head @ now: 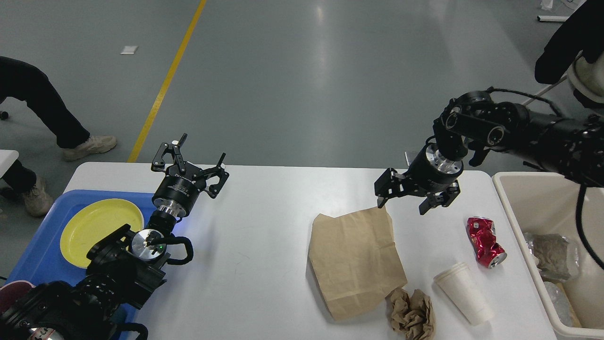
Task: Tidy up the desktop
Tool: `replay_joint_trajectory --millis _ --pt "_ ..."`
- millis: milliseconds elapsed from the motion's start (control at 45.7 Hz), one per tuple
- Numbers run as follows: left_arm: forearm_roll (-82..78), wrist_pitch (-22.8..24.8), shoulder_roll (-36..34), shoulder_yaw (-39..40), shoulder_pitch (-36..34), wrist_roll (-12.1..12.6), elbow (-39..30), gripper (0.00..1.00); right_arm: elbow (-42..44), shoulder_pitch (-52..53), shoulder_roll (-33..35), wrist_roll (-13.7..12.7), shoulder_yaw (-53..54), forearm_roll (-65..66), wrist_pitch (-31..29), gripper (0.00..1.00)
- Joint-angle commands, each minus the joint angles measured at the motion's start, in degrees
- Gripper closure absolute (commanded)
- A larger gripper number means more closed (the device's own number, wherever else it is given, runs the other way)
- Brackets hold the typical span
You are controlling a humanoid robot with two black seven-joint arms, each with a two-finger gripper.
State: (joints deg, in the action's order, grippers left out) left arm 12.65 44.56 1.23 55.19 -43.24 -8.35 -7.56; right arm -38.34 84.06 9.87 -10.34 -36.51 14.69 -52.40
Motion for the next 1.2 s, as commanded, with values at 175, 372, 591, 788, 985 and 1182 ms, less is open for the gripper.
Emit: replay_joint_trajectory --millis 175,372,591,788,985,1182 --pt "0.0 0.0 0.0 0.0 0.0 0.0 0.0 0.03 3.3 -5.7 -3.3 0.1 2.2 0.3 1.5 0.0" --pt "0.0 0.1 0.0 0.0 0.0 0.0 0.0 0.03 7.9 -10.1 -4.1 0.3 2.1 0.3 1.7 0.0" --pt "0.0 0.0 0.0 0.0 0.0 0.0 0.0 0.03 11.5 -14.3 -4.1 0.4 2.3 -0.1 5.0 0.03" --pt "0.0 0.0 0.0 0.0 0.0 0.0 0.0 0.03 11.0 -15.1 -4.0 0.3 2.2 -1.8 10.1 0.72" --pt "0.0 0.0 0.0 0.0 0.0 0.0 0.0 0.03 10.6 -13.8 -3.4 0.2 0.4 -1.7 10.0 1.0" --pt "0.0 0.0 0.0 0.0 0.0 0.0 0.0 0.03 9.7 -5.2 0.8 0.4 -1.5 -1.9 0.7 1.0"
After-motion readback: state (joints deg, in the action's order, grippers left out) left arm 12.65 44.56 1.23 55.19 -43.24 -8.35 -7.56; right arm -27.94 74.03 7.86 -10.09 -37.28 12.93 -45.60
